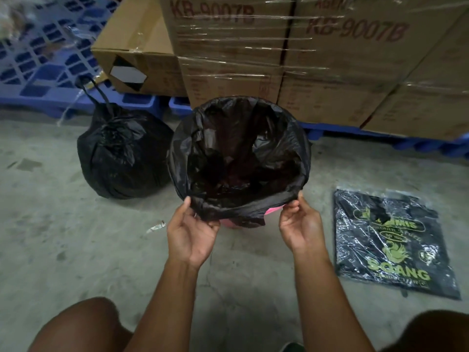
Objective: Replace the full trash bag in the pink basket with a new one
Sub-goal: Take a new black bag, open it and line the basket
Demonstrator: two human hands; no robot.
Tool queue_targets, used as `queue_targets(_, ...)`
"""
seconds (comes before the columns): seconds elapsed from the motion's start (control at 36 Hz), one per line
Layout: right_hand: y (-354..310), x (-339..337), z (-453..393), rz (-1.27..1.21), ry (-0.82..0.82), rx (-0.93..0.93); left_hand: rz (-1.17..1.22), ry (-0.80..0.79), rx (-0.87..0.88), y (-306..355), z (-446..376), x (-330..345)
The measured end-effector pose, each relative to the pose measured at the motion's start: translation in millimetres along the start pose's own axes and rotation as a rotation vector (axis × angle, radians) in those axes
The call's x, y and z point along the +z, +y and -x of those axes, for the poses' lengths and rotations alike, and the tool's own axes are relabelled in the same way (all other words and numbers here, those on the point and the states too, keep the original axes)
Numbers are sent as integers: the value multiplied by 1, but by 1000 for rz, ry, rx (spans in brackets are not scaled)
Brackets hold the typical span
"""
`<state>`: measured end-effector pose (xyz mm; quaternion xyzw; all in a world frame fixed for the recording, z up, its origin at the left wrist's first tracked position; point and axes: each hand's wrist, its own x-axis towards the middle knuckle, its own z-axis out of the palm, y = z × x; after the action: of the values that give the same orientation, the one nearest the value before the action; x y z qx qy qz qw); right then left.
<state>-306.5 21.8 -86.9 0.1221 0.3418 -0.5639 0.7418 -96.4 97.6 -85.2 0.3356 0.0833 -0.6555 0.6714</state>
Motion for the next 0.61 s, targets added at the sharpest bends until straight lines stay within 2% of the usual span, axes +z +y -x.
queue_targets(0.25, -12, -17, -21, 430, 153, -117, -103, -1, -66, 3, 4, -14)
queue_targets(0.44, -12, -13, -21, 550, 170, -162, -222, 260, -7, 9, -23, -12)
queue_targets(0.5, -15, -5, -15, 572, 178, -174, -259, 335, 45, 21, -31, -11)
queue_targets(0.56, -20, 3, -15, 668, 269, -234, -278, 440, 164, 44, -42, -7)
queue_targets(0.61, -25, 12, -18, 796, 415, -431, -370, 580, 384, 73, -53, 1)
